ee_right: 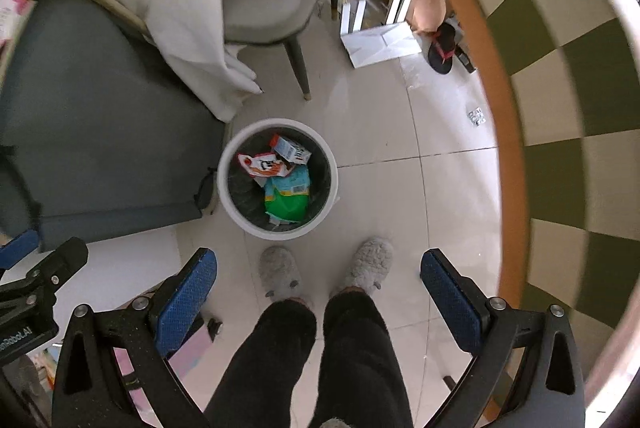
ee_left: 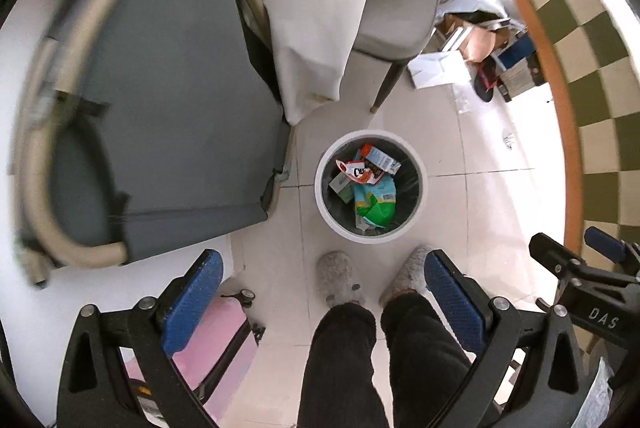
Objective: Collect trash
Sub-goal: 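Move both tools back toward the table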
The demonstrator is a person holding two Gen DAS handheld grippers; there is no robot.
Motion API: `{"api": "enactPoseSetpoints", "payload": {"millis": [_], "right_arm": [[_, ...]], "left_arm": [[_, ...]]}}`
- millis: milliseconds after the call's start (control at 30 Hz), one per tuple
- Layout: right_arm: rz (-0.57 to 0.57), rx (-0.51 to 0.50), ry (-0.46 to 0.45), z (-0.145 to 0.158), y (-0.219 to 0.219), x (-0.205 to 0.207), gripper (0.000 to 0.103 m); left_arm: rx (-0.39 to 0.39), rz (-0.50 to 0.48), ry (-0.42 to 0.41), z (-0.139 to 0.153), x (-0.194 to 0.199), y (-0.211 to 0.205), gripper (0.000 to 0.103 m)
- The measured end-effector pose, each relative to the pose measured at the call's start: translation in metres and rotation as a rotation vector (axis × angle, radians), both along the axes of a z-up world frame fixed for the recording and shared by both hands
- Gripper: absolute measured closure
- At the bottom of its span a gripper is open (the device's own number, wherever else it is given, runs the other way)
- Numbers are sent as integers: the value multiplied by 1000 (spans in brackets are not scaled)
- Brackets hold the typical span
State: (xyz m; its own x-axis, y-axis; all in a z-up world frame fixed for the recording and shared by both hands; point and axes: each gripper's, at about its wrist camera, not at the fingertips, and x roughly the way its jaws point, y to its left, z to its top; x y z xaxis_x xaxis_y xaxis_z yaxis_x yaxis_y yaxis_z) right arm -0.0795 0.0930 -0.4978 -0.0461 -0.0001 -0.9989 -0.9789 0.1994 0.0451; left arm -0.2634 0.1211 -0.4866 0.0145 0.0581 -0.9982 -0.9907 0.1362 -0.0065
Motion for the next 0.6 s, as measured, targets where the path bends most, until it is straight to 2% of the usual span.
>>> {"api": "enactPoseSetpoints", "payload": {"millis": [133, 367, 500, 600], "right_arm": [[0, 24, 25, 54, -8, -2, 0], [-67, 95, 103, 133, -19, 4, 0], [-200, 169, 148, 173, -22, 41, 0], [-285, 207, 146, 191, -26, 78, 0]], "left_arm": [[20, 2, -5, 43, -5, -11, 0], [105, -15, 63, 115, 2, -14, 0], [192, -58, 113, 148, 22, -6, 0], [253, -105, 131, 168, 56, 3, 0]]}}
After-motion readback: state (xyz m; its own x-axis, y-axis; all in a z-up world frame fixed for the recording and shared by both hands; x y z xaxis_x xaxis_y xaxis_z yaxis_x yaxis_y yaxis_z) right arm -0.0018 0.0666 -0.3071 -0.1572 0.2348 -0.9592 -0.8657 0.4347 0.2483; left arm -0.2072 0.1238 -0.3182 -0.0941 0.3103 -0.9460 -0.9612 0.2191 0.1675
